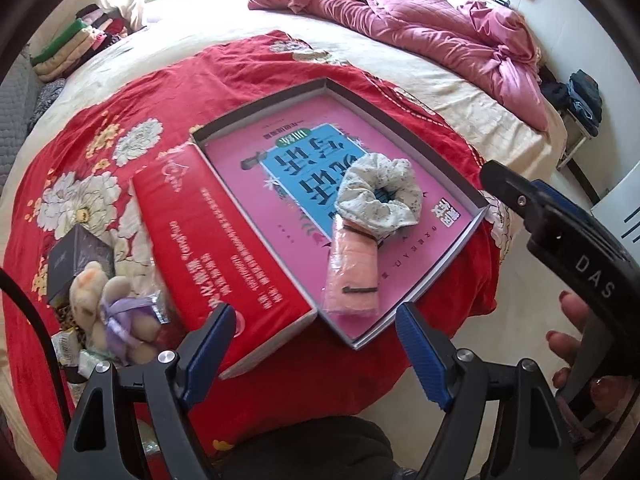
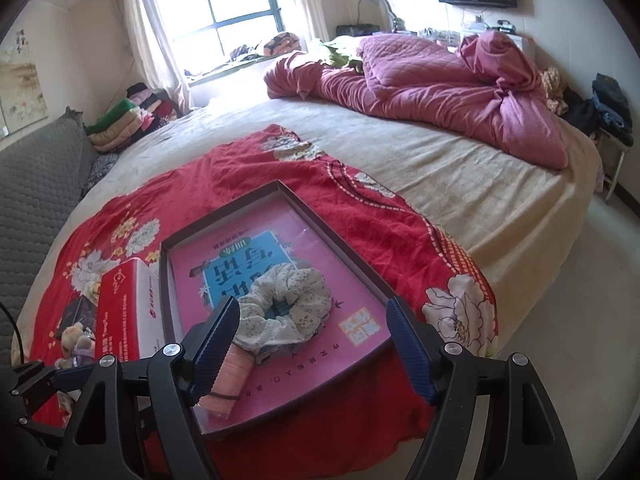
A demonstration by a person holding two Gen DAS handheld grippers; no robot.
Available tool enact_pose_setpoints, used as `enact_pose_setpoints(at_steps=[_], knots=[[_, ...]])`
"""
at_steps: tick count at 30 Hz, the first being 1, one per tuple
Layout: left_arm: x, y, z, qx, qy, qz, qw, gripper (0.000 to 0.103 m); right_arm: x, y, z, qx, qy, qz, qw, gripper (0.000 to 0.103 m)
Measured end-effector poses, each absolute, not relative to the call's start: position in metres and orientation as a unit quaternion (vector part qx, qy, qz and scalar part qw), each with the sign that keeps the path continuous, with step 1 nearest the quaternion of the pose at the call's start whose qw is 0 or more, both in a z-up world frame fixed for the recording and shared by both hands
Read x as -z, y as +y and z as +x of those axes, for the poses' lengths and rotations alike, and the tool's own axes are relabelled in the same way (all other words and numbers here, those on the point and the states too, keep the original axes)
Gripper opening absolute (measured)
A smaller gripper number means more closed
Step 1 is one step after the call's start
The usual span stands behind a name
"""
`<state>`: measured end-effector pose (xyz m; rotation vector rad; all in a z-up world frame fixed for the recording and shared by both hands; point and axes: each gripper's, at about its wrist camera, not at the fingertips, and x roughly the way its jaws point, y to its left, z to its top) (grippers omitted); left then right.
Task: Organize soft objects
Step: 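Withdraw both open tools from the box back toward the pile, then grasp the bagged green sponge with the left tool while the right tool grasps a white tissue pack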
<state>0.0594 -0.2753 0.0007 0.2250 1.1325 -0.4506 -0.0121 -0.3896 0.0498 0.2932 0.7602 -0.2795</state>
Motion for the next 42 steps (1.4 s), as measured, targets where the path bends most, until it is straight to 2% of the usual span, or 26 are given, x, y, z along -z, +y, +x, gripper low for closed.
enact_pose_setpoints(at_steps=[32,42], knots=[[-0.041,-0.209,0.044,0.167,0.493,0.077,0.850,0.082,-0.099,-0.323,-0.023,0.092,0.343,0.080,0.931,0.077],[-0.050,-0.137,0.043,0.116,0.489,0.050,0.863,0.082,-0.111,-0.272,-0.018,0.034,0.338,0.076,0.937,0.077]])
